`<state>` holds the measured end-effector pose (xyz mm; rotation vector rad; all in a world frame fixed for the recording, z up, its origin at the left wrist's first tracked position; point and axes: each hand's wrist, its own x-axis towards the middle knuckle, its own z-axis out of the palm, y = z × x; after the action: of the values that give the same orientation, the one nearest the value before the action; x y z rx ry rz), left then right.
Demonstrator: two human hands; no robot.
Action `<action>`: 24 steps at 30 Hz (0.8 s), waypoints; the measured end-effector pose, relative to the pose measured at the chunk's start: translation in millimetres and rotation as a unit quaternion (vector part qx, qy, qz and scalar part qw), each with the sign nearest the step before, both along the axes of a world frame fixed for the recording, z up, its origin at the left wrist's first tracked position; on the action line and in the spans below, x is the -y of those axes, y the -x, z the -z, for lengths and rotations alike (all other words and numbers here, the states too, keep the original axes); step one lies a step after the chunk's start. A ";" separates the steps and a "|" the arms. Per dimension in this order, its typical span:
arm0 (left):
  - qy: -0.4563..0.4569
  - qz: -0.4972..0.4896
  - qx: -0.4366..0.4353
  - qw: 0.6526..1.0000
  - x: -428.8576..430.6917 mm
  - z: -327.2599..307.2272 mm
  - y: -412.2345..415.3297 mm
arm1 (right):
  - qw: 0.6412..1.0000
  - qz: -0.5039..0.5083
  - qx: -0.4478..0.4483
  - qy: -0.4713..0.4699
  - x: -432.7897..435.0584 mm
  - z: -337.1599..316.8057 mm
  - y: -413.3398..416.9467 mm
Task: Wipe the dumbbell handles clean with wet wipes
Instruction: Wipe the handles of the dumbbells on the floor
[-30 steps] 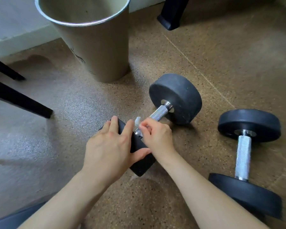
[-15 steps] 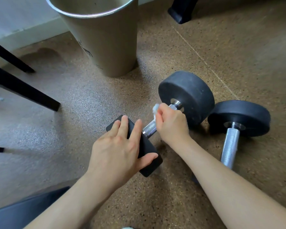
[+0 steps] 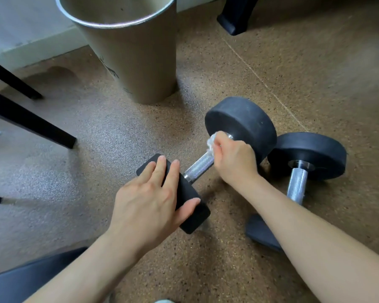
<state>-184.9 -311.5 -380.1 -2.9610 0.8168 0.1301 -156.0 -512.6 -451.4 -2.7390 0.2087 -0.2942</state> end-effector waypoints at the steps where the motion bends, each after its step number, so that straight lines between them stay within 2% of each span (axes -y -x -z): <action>1: 0.003 0.004 0.001 1.000 -0.2 0.0 1.7 | 1.000 0.006 -0.004 -0.007 -3.9 -2.1 1.2; 5: 0.015 0.029 0.014 0.999 -0.8 -0.6 8.4 | 0.993 -0.109 -0.017 -0.034 -28.6 -1.4 27.6; 7: 0.033 0.046 0.031 0.998 -0.7 0.2 14.7 | 0.998 -0.042 -0.054 -0.016 -7.2 -1.2 16.3; 9: 0.064 0.067 0.044 0.995 -0.3 -0.3 20.1 | 0.998 0.027 -0.054 -0.030 6.3 -0.3 13.3; 12: 0.131 0.088 0.046 0.986 1.2 -4.4 21.6 | 0.997 -0.021 -0.059 -0.039 -11.4 -1.7 32.1; 14: 0.175 0.095 0.023 0.980 3.1 -7.2 20.5 | 0.998 -0.024 -0.057 -0.031 -4.5 1.0 36.5; 17: 0.177 0.044 -0.033 0.983 3.6 -5.6 17.4 | 0.996 0.065 -0.023 -0.059 15.7 -0.2 37.4; 21: 0.149 -0.057 -0.168 0.973 5.7 2.6 15.4 | 0.996 -0.039 -0.056 -0.058 -2.4 0.6 62.3; 24: 0.132 -0.058 -0.182 0.973 10.9 0.3 19.9 | 0.998 0.034 -0.031 -0.042 24.5 3.4 49.6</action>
<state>-204.8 -322.3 -380.4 -3.2902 0.7425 0.6358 -205.6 -537.1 -454.8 -2.6643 0.3230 -0.2140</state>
